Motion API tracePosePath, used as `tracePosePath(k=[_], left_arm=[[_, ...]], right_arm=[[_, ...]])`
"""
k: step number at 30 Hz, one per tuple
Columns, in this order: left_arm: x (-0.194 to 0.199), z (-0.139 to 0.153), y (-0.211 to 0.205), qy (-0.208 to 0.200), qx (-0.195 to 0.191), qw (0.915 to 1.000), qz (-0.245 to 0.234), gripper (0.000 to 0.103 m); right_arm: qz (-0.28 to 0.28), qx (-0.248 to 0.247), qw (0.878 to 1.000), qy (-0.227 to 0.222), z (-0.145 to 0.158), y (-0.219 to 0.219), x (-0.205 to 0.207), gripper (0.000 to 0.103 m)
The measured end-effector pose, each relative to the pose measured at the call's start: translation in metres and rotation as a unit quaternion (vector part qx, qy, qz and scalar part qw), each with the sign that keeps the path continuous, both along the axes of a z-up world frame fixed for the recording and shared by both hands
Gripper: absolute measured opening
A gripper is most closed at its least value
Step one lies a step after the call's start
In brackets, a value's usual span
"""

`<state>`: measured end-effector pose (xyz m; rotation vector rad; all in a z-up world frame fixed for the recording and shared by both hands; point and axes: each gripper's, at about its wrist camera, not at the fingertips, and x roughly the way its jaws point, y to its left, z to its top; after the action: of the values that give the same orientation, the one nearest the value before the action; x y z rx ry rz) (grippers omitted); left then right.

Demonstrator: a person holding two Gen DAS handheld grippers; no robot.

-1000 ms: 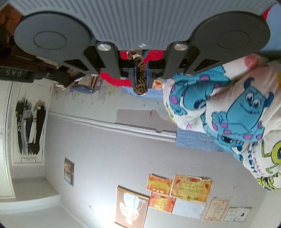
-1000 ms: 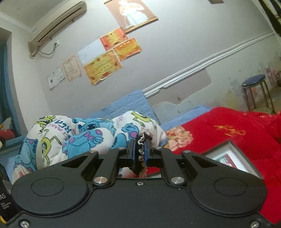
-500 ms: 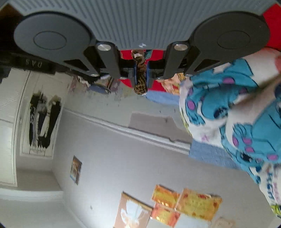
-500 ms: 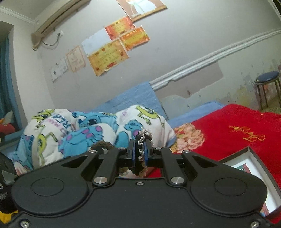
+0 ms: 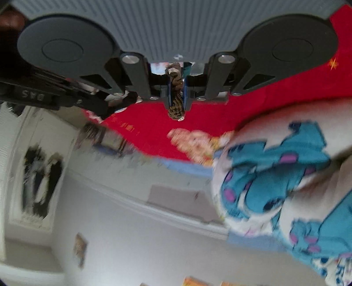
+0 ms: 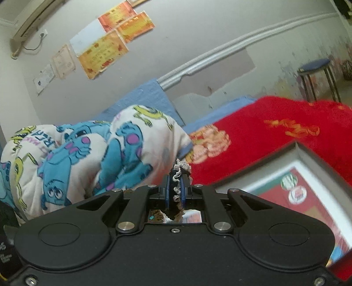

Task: Organize objects
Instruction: 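Carry the brown scrunchie and black lace scrunchie over the box with both grippers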

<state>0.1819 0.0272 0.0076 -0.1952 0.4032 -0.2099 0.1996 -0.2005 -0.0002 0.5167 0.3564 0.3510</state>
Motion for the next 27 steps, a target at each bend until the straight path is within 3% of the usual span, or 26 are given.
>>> tracePosePath(k=[3,16,27], left_arm=[[0.005,-0.010,-0.001,0.024,-0.002,0.9997,-0.001,0.013],[0.007,-0.027,-0.018,0.081,0.059,0.9948,0.019,0.014],[0.013,-0.031,-0.016,0.106,0.050,0.9930,0.020,0.015]], right_arm=[[-0.009,-0.018,1.000,0.015,-0.010,0.006,0.004,0.010],[-0.016,-0.035,0.996,0.082,-0.021,0.013,0.010,0.010],[-0.014,-0.049,0.993,0.104,-0.025,0.021,0.013,0.010]])
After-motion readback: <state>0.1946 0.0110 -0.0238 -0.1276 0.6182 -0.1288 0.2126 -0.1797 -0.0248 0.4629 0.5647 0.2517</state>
